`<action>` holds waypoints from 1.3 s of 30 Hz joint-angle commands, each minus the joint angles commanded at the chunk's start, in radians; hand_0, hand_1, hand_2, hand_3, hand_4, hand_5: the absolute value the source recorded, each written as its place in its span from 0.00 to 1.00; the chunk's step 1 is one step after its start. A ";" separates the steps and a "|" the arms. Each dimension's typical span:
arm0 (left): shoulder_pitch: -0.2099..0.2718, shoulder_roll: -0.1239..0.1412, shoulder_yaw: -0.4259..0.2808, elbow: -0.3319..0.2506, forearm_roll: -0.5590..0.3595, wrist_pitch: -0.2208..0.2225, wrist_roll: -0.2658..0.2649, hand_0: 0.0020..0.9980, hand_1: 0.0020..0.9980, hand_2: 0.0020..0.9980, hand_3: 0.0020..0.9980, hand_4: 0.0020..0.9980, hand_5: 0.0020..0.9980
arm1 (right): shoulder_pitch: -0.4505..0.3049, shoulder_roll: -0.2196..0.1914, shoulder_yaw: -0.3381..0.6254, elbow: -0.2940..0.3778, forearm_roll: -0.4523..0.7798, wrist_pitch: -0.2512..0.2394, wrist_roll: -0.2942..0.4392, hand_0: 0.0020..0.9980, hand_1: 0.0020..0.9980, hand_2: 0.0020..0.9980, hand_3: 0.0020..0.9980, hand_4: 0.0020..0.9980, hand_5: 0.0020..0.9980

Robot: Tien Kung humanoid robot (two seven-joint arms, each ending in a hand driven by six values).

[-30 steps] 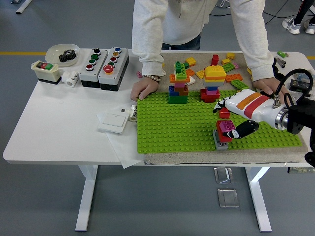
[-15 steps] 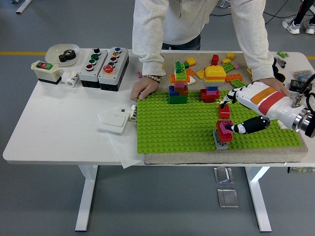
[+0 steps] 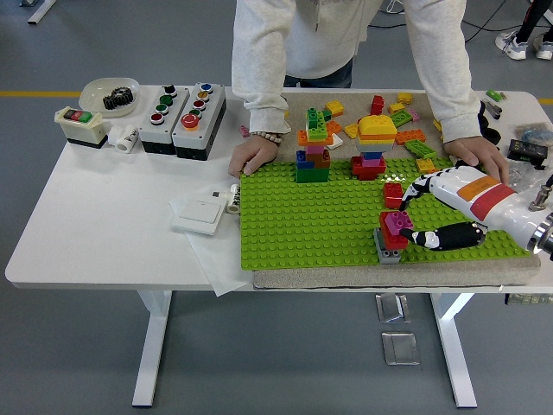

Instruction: Pick up the brick,pile it on top of brick,press brick,pick up the brick,pile it on top of brick,press brick

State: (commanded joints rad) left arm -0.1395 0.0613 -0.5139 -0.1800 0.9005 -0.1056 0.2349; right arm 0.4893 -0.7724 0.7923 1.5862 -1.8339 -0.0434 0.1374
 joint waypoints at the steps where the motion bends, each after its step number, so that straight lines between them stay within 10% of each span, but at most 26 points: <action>1: 0.000 0.000 0.000 0.000 0.000 0.000 0.000 0.81 0.72 0.60 0.54 0.53 0.55 | 0.000 0.001 -0.002 -0.001 0.000 0.000 0.000 0.68 0.65 0.71 0.56 0.73 0.51; 39: -0.004 0.001 -0.006 0.000 0.002 0.001 0.001 0.81 0.71 0.60 0.54 0.53 0.55 | -0.007 0.036 -0.033 -0.042 -0.085 0.012 -0.015 0.71 0.68 0.76 0.64 0.72 0.48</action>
State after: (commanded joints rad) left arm -0.1430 0.0619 -0.5197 -0.1800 0.9028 -0.1044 0.2355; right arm 0.4821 -0.7366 0.7596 1.5441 -1.9194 -0.0310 0.1228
